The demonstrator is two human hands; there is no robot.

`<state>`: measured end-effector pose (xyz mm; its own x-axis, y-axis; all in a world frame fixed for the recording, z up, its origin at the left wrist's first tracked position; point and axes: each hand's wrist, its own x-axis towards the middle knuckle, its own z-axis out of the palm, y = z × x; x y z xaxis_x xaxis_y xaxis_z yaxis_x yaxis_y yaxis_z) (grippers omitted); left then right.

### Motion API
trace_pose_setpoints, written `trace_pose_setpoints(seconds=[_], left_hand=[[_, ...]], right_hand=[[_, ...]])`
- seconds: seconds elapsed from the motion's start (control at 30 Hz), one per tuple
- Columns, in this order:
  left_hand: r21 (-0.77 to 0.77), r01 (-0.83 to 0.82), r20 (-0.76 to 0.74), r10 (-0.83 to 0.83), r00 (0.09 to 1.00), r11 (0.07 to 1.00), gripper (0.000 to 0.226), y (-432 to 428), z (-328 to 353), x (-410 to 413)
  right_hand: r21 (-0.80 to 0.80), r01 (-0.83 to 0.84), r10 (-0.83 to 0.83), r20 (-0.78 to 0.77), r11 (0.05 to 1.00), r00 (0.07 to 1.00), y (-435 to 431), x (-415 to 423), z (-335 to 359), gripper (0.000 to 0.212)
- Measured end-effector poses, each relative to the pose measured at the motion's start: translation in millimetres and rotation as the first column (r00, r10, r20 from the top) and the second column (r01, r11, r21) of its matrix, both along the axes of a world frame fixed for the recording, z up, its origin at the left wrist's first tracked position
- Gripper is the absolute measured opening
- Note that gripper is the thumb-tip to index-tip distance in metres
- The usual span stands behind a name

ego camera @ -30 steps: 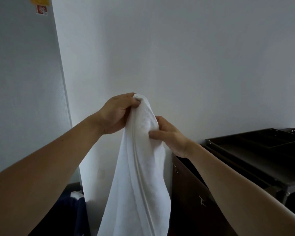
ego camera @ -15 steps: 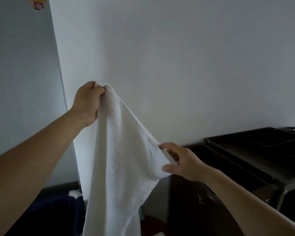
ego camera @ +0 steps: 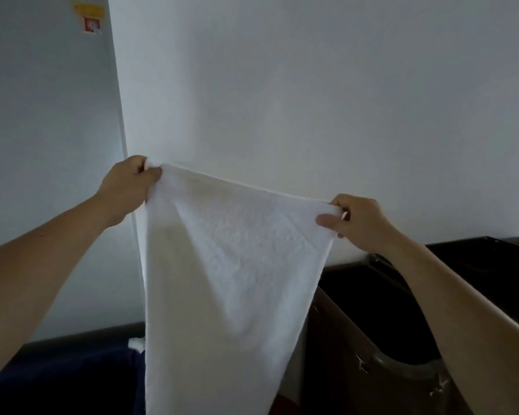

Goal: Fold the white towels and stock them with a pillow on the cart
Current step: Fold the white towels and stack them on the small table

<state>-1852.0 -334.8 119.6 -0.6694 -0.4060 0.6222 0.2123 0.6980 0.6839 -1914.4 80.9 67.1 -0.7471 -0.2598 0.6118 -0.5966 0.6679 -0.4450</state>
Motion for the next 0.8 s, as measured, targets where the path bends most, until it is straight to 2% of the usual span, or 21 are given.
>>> trace_pose_setpoints(seconds=[0.03,0.13,0.2,0.27,0.33,0.43,0.47,0.53,0.57,0.63,0.7,0.8], left_hand=[[-0.070,-0.044,0.039,0.047,0.998,0.997,0.027,-9,-3,3],[-0.111,-0.021,0.101,0.032,0.994,0.994,0.032,-29,-12,15],[-0.081,0.015,0.082,-0.008,0.997,0.997,0.026,-35,-15,22],[0.088,0.079,0.014,-0.081,0.997,0.993,0.019,-36,-12,25],[0.237,0.145,-0.004,-0.148,0.989,0.961,0.017,-38,-12,28],[0.421,0.269,-0.032,-0.282,0.959,0.866,0.011,-38,-17,36],[0.486,0.309,-0.054,-0.325,0.944,0.817,0.010,-37,-19,38],[0.574,0.359,-0.045,-0.409,0.912,0.736,0.008,-37,-22,38],[0.601,0.379,-0.032,-0.452,0.891,0.704,0.009,-37,-23,38],[0.643,0.417,-0.052,-0.507,0.860,0.642,0.013,-37,-27,37],[0.665,0.444,-0.089,-0.528,0.845,0.600,0.014,-35,-29,37],[0.676,0.448,-0.099,-0.530,0.842,0.585,0.015,-30,-33,37]], right_hand=[[0.012,0.010,-0.010,0.016,1.000,1.000,-6,-3,10,0.018],[0.080,-0.028,0.025,0.041,0.996,0.999,-24,-6,29,0.026],[-0.081,-0.026,0.025,-0.015,0.996,1.000,-34,-7,41,0.028],[-0.184,-0.043,0.044,0.002,0.982,0.999,-44,-7,49,0.025],[-0.175,-0.080,0.091,0.053,0.981,0.994,-50,-3,53,0.025],[-0.299,-0.131,0.163,0.086,0.945,0.983,-47,-1,59,0.044],[-0.269,-0.113,0.152,0.126,0.956,0.980,-46,0,60,0.039],[-0.175,-0.088,0.127,0.223,0.981,0.967,-39,-2,56,0.014],[-0.188,-0.102,0.149,0.254,0.977,0.955,-34,-3,51,0.013],[-0.313,-0.175,0.271,0.294,0.933,0.917,-24,-3,43,0.011],[-0.446,-0.242,0.423,0.368,0.862,0.828,-18,-2,34,0.010],[-0.512,-0.294,0.549,0.469,0.807,0.691,-14,-4,17,0.015]])
